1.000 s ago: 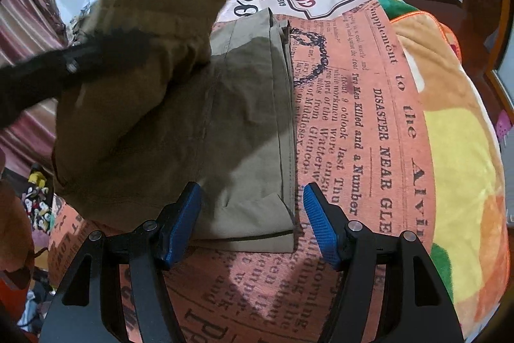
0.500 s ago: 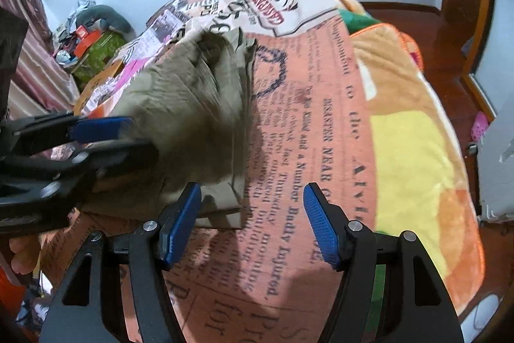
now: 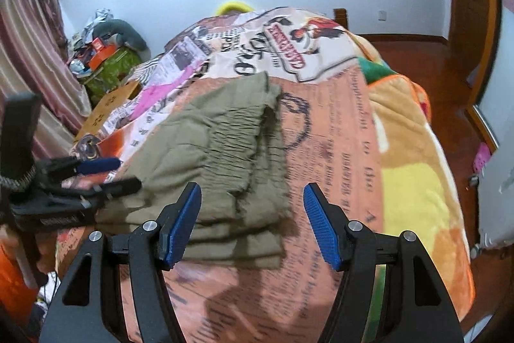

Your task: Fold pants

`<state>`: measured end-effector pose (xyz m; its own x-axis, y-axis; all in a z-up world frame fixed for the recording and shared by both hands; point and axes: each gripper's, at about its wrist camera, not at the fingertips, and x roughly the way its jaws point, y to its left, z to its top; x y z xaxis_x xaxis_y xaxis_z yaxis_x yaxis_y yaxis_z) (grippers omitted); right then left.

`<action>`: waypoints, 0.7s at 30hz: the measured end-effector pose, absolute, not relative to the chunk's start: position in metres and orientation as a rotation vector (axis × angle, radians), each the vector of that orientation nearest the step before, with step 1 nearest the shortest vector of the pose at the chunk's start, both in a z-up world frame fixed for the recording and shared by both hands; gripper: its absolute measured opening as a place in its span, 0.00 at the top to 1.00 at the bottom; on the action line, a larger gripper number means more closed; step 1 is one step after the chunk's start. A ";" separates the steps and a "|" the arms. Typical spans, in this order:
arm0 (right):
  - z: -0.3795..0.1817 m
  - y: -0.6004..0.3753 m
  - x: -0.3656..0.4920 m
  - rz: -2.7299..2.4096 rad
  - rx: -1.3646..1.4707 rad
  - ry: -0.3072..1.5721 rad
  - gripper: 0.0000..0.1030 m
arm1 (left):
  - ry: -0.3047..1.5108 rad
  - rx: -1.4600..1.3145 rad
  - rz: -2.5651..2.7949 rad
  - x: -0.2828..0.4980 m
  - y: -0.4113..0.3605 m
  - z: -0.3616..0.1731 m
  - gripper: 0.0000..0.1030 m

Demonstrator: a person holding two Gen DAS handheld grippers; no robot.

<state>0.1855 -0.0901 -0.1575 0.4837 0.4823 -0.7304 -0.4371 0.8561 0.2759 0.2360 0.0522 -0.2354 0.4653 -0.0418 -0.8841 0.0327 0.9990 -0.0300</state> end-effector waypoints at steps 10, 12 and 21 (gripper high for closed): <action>-0.199 -0.073 0.180 0.553 -0.041 0.984 0.36 | 1.077 -0.082 -0.050 0.211 0.074 -0.258 0.22; -0.199 -0.078 0.180 0.552 -0.015 0.996 0.36 | 1.072 -0.081 -0.047 0.209 0.074 -0.255 0.22; -0.189 -0.088 0.169 0.502 -0.042 0.989 0.36 | 0.977 -0.058 0.059 0.228 0.103 -0.218 0.23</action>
<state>0.1691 -0.0884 -0.1894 0.4454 0.3864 -0.8077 -0.4236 0.8857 0.1901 0.2282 0.1026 -0.2181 0.5583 0.0234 -0.8293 -0.0758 0.9969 -0.0229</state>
